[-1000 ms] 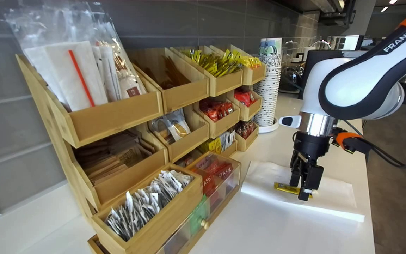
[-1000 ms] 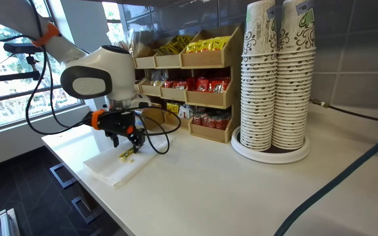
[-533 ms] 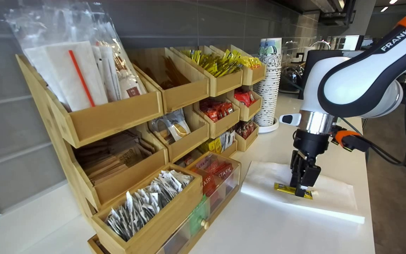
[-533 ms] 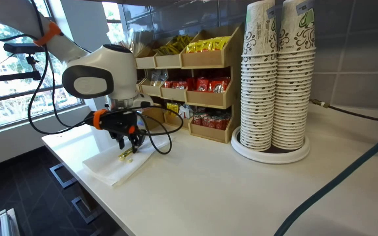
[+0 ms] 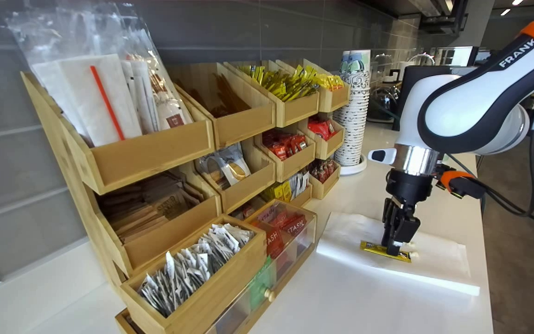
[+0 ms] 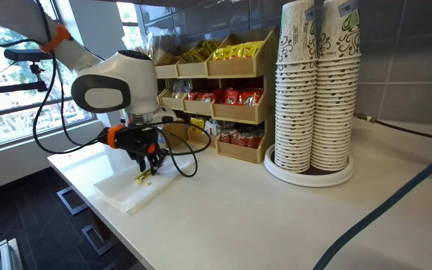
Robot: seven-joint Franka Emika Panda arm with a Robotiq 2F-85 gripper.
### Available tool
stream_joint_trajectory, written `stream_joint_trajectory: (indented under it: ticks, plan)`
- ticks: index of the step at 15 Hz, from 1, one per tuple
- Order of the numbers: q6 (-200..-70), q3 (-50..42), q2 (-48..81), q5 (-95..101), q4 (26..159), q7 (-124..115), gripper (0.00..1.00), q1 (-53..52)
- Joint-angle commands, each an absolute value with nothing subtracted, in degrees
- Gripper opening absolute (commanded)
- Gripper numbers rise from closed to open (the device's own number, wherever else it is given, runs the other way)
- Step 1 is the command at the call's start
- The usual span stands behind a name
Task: Turn the yellow sachet upside down, then press the top of it
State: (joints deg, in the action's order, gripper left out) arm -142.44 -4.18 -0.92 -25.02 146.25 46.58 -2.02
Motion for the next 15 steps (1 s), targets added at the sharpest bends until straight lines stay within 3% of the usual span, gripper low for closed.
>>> stream_joint_trajectory:
  ticks: [1,2,3,4,6,9,13,15]
  plan:
    - [-143.67,-3.20,0.22,-25.68,145.81,47.24,0.30,-0.95]
    - [-143.54,-3.18,0.07,-25.72,145.80,47.26,0.47,-0.91]
    - [-143.51,-3.11,-0.16,-25.78,145.81,47.27,0.58,-0.95]
    - [-143.52,-3.03,-0.37,-25.46,145.84,46.94,0.60,-1.01]
    - [-143.41,-2.62,-0.99,-24.83,145.87,46.08,0.73,-1.20]
    - [-143.38,-1.85,-1.47,-23.67,145.84,44.78,0.72,-1.48]
    - [-142.97,-1.17,-1.98,-23.16,145.79,44.44,0.56,-1.55]
    - [-142.80,-1.00,-1.99,-22.96,145.73,44.26,0.53,-1.51]
